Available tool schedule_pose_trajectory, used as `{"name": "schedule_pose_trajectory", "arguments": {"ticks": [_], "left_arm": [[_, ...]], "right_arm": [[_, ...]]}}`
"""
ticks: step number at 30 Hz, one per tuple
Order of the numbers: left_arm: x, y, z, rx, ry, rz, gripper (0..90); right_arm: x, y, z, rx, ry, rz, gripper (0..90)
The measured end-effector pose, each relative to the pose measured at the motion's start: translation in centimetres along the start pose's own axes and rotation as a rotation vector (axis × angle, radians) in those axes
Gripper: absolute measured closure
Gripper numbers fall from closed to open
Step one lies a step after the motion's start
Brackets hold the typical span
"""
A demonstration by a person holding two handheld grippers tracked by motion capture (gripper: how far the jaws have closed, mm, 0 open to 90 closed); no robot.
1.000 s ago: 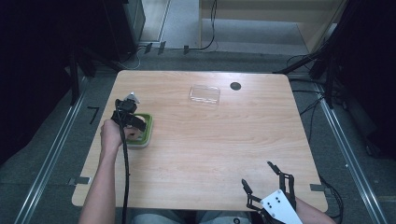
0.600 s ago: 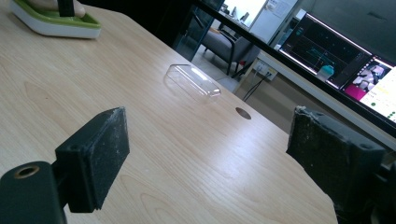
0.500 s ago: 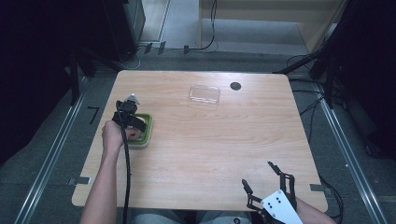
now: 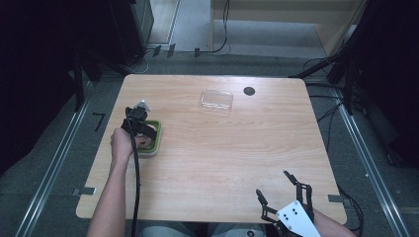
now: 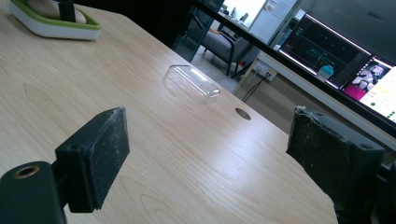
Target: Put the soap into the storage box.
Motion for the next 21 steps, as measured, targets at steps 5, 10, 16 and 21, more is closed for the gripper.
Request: {"name": "schedule_pose_trajectory", "arguments": {"ticks": [5, 10, 16, 21], "left_arm": [[0.00, -0.01, 0.29, -0.002, 0.000, -0.005, 33.7], [0.04, 0.01, 0.27, -0.004, -0.006, -0.003, 33.6], [0.01, -0.02, 0.28, -0.008, -0.010, -0.007, 33.4], [-0.11, -0.02, 0.20, -0.005, -0.013, -0.008, 33.1]], "right_arm": [[0.01, 0.05, 0.00, -0.003, 0.002, -0.002, 13.1], [-0.02, 0.06, -0.04, -0.005, 0.002, 0.000, 13.1], [-0.02, 0.08, -0.05, -0.007, 0.001, 0.001, 13.2], [0.04, 0.05, -0.03, -0.006, 0.003, -0.002, 13.1]]}}
Point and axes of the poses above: each handheld gripper's, and its own axes: z roughly forward along the jaws, x roughly out of its top, y roughly to its right, the point moved 3 cm from there along z, roughly forward along the jaws, and after that the axes turned 7 degrees about -z, right-handed, at the moved point
